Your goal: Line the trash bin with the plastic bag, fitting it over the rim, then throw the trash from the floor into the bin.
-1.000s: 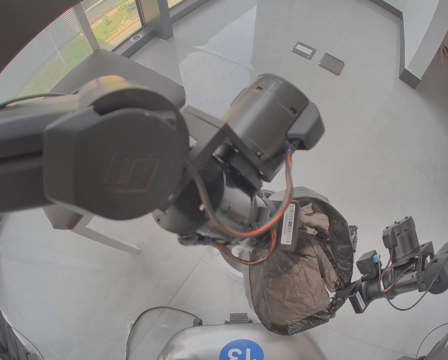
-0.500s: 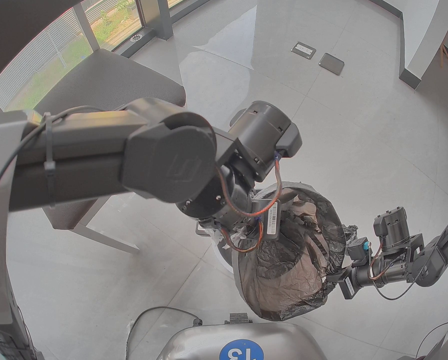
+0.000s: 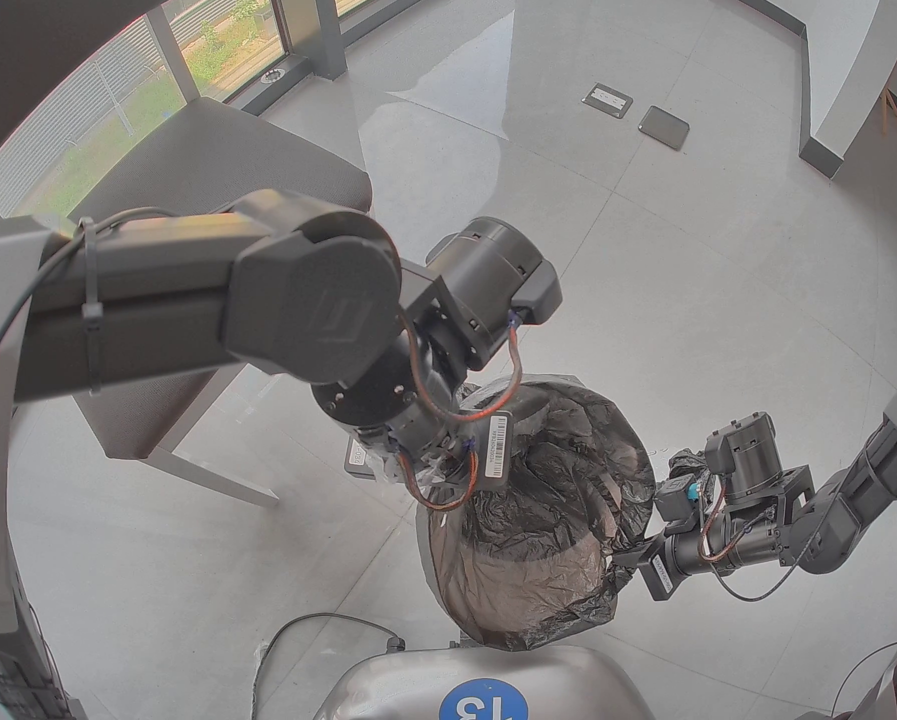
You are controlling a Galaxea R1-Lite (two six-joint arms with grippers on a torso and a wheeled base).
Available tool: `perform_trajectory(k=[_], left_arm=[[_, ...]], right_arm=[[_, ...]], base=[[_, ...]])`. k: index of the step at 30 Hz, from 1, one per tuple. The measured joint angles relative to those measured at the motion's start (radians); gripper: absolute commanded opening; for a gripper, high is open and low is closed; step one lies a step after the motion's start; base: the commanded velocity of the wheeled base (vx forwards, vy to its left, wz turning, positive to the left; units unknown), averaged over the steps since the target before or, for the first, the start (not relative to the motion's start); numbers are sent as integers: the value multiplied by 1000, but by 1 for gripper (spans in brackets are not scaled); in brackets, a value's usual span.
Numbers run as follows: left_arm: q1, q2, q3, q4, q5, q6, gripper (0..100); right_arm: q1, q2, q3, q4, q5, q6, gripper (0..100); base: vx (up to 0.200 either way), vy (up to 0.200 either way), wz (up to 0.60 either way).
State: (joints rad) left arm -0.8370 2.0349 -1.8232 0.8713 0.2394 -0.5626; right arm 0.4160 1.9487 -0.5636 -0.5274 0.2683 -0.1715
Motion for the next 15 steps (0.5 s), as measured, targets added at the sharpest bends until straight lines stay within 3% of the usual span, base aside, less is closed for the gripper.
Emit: perform_trajectory(k=[15], left_arm=[[69,144,-169,20,38,65,0]], right_arm=[[-89,40,-125,1,0,-5,0]], base=[[0,0,0]])
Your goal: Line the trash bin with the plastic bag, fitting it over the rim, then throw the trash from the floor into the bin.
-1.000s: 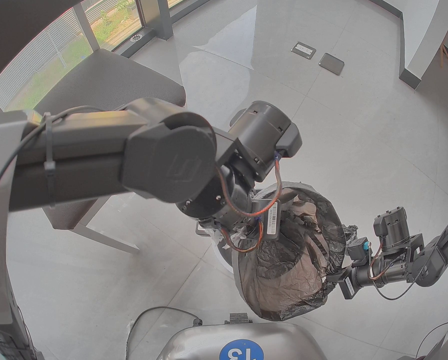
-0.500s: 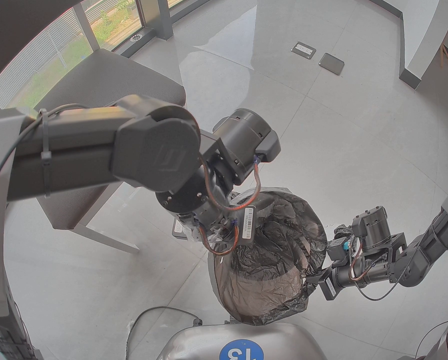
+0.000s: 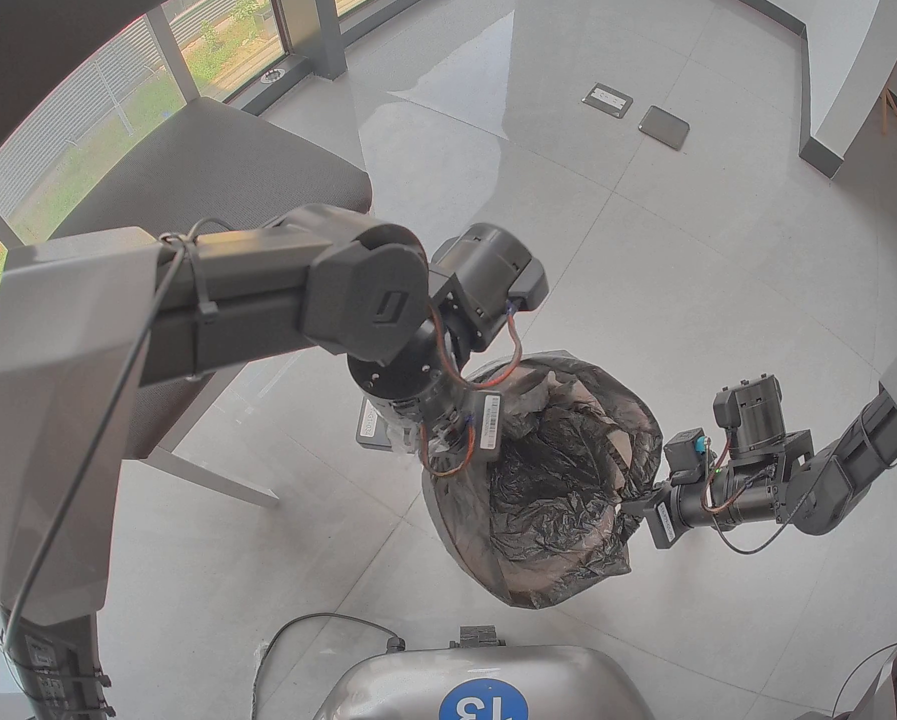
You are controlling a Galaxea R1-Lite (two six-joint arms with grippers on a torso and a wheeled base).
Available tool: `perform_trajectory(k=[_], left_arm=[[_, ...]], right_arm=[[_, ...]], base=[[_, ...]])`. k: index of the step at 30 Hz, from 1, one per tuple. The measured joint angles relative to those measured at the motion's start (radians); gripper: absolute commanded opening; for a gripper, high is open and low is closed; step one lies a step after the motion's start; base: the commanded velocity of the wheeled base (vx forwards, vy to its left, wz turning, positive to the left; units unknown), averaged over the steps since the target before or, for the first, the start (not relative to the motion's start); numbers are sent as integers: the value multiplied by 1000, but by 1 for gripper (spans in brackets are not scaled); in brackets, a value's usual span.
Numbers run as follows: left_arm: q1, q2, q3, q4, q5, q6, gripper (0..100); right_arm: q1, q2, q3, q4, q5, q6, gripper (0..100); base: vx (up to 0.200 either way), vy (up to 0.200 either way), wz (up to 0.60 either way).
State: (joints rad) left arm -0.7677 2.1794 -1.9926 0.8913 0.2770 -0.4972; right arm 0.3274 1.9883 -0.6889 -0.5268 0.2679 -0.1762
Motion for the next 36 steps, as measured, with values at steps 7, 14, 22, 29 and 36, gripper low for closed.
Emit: perform_trajectory(k=[7,14,22,29,36], left_arm=[[53,36,-7,67,9,5,0],[74,44,-7,65,10,-2,0],[96,50,-8,72,20,-13,0],[118,56,-8,69,22,-19,0],[113,68,-8,56,24,-23,0]], right_arm=[[-31,17,-57,-7,0,12,0],[-72,16,-70,-31,0,22,0],[-97,17,-90,-35,0,18,0],[-99,23,-121,-36,0,14,100],[-98,31,-126,-36,-1,13,100]], base=[[0,0,0],[0,0,0],[0,0,0],[0,0,0],[0,0,0]])
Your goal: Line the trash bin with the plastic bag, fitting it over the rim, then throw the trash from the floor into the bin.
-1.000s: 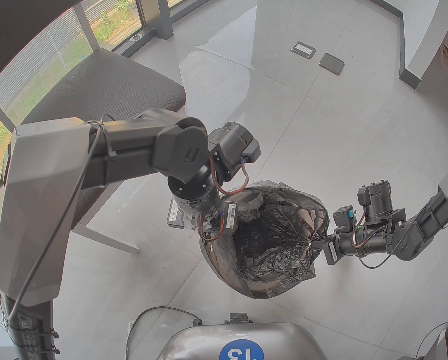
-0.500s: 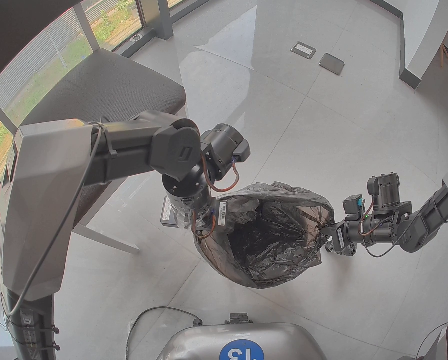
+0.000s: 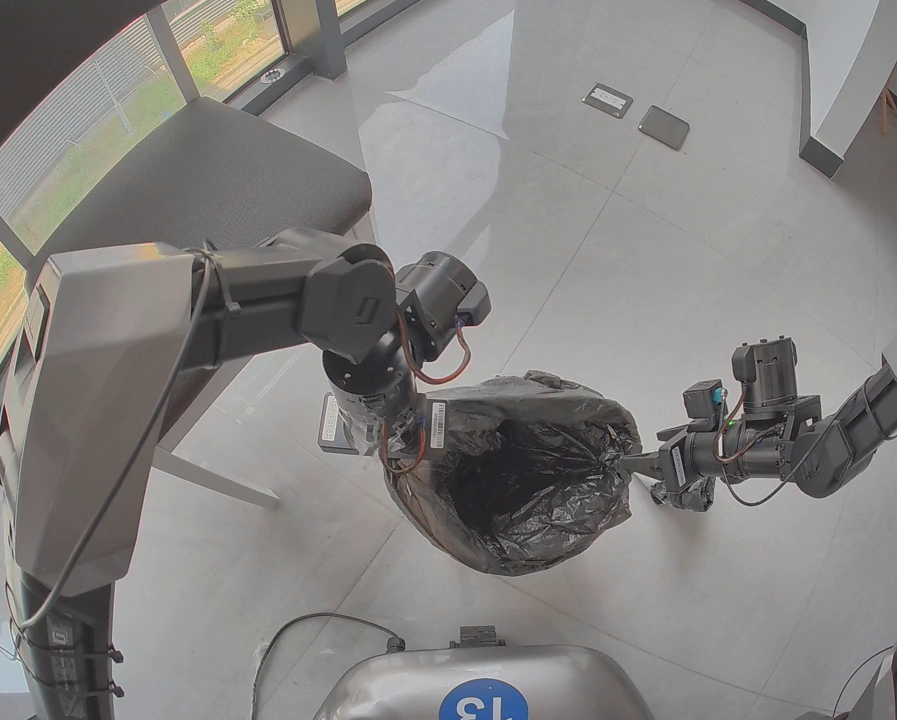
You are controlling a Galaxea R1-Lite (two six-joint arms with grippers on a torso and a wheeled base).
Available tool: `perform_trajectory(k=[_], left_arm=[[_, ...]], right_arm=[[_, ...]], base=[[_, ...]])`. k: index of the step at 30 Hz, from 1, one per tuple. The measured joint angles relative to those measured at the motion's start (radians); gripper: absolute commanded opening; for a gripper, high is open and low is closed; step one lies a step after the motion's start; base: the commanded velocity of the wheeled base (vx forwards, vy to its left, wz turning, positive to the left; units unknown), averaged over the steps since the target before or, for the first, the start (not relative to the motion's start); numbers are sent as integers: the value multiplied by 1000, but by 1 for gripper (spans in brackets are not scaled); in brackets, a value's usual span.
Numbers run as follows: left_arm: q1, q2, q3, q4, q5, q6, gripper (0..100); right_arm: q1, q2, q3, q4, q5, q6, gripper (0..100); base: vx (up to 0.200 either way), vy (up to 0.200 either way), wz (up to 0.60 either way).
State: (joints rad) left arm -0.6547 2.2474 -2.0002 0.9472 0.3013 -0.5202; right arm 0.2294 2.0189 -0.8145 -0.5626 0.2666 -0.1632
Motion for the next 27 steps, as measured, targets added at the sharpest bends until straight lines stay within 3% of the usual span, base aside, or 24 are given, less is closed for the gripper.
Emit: perform_trajectory(k=[16,17,27], left_arm=[[16,83,0,-11,24,-25,0],[20,87,0,-9,25,-20,100],[30,97,0,76,17,23,100]], right_arm=[[10,-52,43,2,1,-33,100],[11,-58,48,2,1,-34,100],[16,-105,78,3,2,-36,100]], base=[[0,0,0],[0,0,0],[0,0,0]])
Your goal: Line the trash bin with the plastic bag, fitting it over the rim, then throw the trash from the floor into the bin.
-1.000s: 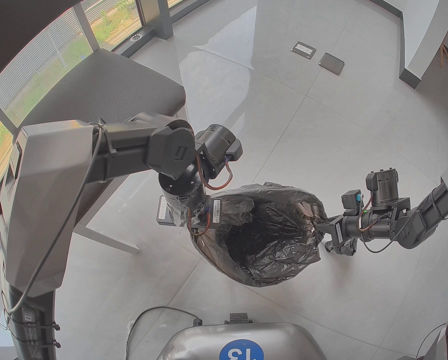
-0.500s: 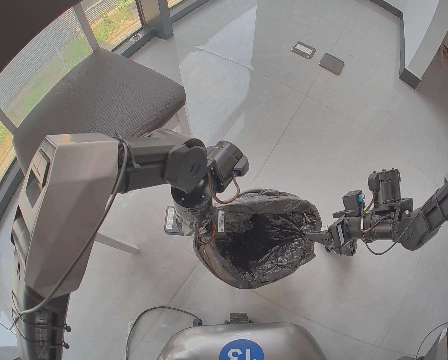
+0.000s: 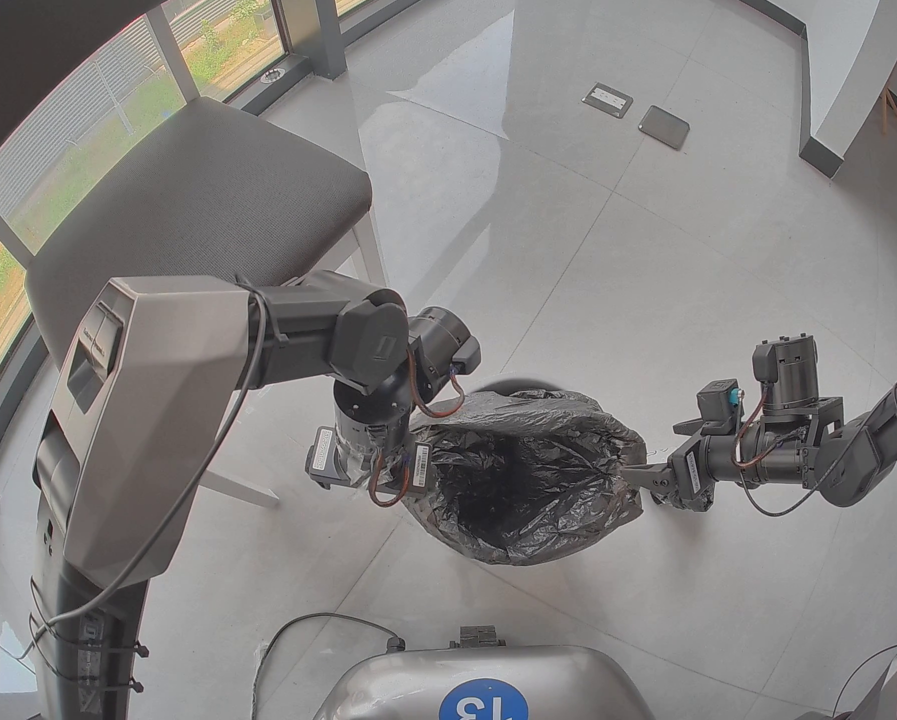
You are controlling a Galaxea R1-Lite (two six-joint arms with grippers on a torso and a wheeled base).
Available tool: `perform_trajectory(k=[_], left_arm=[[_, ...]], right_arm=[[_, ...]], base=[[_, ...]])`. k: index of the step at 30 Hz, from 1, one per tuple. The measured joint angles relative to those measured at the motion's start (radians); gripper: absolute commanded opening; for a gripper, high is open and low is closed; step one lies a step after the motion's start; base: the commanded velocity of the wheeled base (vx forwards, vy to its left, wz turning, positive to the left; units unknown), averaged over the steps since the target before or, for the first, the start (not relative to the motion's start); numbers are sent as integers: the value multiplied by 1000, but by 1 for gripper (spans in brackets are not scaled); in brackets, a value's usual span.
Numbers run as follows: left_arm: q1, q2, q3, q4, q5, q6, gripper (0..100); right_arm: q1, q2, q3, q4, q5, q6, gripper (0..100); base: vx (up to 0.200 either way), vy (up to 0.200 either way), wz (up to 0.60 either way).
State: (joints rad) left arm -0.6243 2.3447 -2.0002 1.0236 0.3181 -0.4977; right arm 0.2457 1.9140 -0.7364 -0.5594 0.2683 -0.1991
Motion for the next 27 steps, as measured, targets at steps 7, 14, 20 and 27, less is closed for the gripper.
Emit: perform_trajectory(k=[7,14,20,27], left_arm=[[-41,-16,0,94,-5,-15,100],[-115,-42,0,329,-21,-45,100],[-243,-82,0,513,-56,-89,100],[-326,-224,0,519,-162,-102,100]], right_arm=[[10,-30,49,0,1,-1,100],[19,-61,101,1,0,-9,100],[22,-85,134,6,1,-23,100],[30,-103,160,7,1,-32,100]], base=[[0,0,0],[0,0,0],[0,0,0],[0,0,0]])
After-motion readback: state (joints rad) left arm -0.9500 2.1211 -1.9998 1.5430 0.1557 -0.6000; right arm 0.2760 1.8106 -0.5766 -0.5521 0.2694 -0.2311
